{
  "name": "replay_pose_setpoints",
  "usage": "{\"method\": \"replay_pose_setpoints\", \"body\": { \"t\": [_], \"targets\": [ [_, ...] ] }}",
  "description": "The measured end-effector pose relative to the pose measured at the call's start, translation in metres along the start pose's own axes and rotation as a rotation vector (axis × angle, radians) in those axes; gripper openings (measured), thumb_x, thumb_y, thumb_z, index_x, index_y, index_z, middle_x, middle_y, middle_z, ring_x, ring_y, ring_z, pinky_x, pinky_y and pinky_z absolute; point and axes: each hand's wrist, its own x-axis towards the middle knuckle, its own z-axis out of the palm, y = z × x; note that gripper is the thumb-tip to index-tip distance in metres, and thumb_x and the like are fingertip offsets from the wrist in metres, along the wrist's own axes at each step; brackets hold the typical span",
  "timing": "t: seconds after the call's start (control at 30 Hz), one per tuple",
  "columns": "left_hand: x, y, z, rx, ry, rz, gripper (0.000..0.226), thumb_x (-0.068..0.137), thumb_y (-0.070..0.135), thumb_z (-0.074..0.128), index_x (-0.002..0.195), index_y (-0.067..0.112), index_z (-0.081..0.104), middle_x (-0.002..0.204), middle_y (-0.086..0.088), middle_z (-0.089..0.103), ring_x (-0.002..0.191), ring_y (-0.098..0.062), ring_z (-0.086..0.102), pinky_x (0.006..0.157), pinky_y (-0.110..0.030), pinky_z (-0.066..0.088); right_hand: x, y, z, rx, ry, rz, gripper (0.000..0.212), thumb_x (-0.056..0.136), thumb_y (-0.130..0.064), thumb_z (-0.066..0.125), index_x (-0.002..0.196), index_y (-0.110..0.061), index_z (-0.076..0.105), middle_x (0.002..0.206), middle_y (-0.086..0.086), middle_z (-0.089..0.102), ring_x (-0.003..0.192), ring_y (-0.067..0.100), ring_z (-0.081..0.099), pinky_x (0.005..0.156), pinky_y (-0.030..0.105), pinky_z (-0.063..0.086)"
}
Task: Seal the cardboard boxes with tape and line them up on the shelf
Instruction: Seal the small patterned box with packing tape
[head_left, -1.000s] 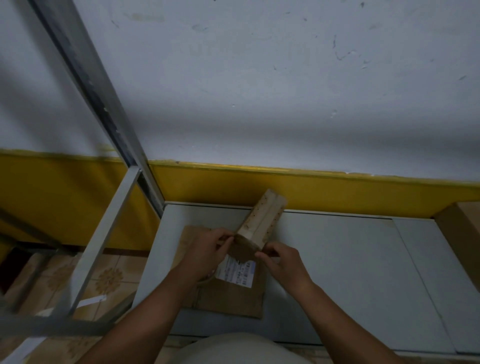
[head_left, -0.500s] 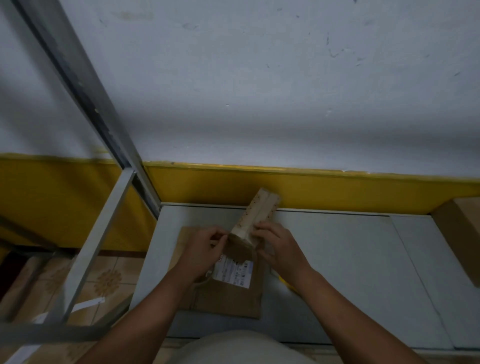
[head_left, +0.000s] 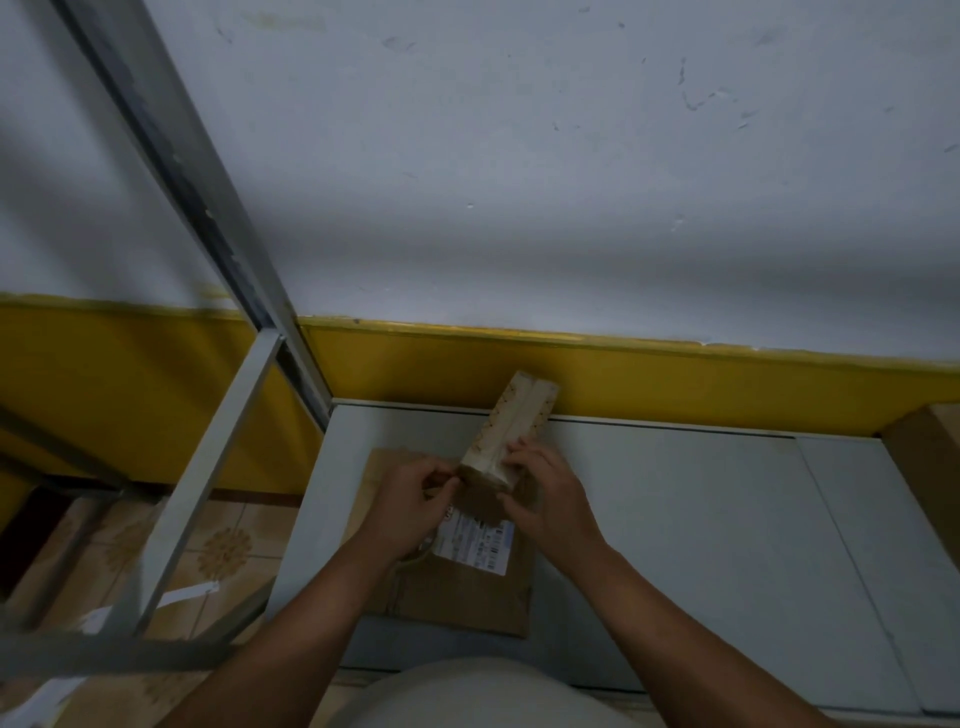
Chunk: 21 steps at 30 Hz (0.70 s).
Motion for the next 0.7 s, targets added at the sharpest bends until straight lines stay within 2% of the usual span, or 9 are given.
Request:
{"method": "replay_pose_setpoints", "body": {
  "t": [0.07,0.2,0.33,0.37,0.47,0.53,0.63,0.7],
  "targets": [
    [-0.002,-0.003,-0.004,-0.014,-0.062,0.019,0.021,0.101,0.009,0.067,0.114,0.02,0.081,0.105,0.013,0.079,0.101,0.0,0.072,0.091,-0.025,0.059,-0.002,-0.002,0.007,0.045,0.029,0.054,0.042,0.082,-0.012,0.082,0.12,-0.02,0.065,0.141,-0.001,0.059,0.146,0.008,0.04,0.117,0.023,0.036],
    [-0.005,-0.006,-0.014,0.021,-0.167,0.067,0.027,0.105,0.012,0.063,0.118,0.026,0.081,0.107,0.014,0.079,0.1,-0.006,0.073,0.087,-0.029,0.059,0.0,-0.001,0.006,0.12,0.028,0.084,0.043,0.08,-0.009,0.084,0.117,-0.022,0.066,0.141,-0.002,0.06,0.146,0.006,0.04,0.118,0.031,0.039],
    [0.003,-0.003,-0.018,0.11,-0.198,0.074,0.044,0.102,0.013,0.069,0.115,0.055,0.071,0.1,0.037,0.072,0.095,0.005,0.071,0.084,-0.021,0.057,0.003,0.007,0.001,0.166,0.012,0.097,0.043,0.079,-0.009,0.085,0.118,-0.02,0.068,0.14,0.0,0.061,0.145,0.007,0.043,0.114,0.045,0.046],
    [0.005,-0.002,-0.018,0.146,-0.207,0.082,0.043,0.101,0.015,0.07,0.114,0.056,0.071,0.1,0.036,0.073,0.093,0.005,0.071,0.082,-0.022,0.058,0.002,0.009,0.001,0.174,0.014,0.098,0.043,0.08,-0.011,0.085,0.118,-0.02,0.069,0.14,0.0,0.062,0.145,0.008,0.044,0.112,0.047,0.048],
    [0.011,-0.005,-0.019,0.254,-0.233,0.115,0.027,0.1,0.024,0.072,0.121,0.04,0.076,0.105,0.016,0.079,0.088,0.001,0.071,0.08,-0.031,0.061,0.0,0.011,-0.001,0.19,0.006,0.095,0.041,0.08,-0.012,0.086,0.118,-0.019,0.069,0.139,0.001,0.062,0.144,0.008,0.044,0.11,0.048,0.05],
    [0.012,-0.003,-0.019,0.339,-0.218,0.136,0.022,0.098,0.028,0.075,0.12,0.029,0.08,0.105,0.007,0.081,0.086,-0.001,0.069,0.079,-0.031,0.06,-0.002,0.01,-0.001,0.191,-0.004,0.077,0.04,0.081,-0.012,0.085,0.118,-0.018,0.069,0.14,0.002,0.062,0.144,0.008,0.044,0.11,0.047,0.05],
    [0.017,0.002,-0.016,0.427,-0.189,0.188,0.019,0.097,0.029,0.076,0.114,0.023,0.082,0.099,0.0,0.081,0.081,-0.008,0.067,0.074,-0.029,0.056,-0.003,0.011,-0.001,0.177,-0.011,0.066,0.04,0.082,-0.012,0.085,0.119,-0.017,0.069,0.141,0.001,0.061,0.145,0.009,0.044,0.11,0.046,0.05],
    [0.02,0.005,-0.014,0.469,-0.199,0.191,0.019,0.098,0.031,0.075,0.113,0.022,0.082,0.099,0.001,0.08,0.08,-0.006,0.065,0.071,-0.024,0.051,-0.003,0.014,-0.003,0.156,-0.02,0.064,0.042,0.081,-0.011,0.085,0.119,-0.018,0.069,0.14,0.0,0.061,0.145,0.009,0.043,0.109,0.046,0.05]
  ]
}}
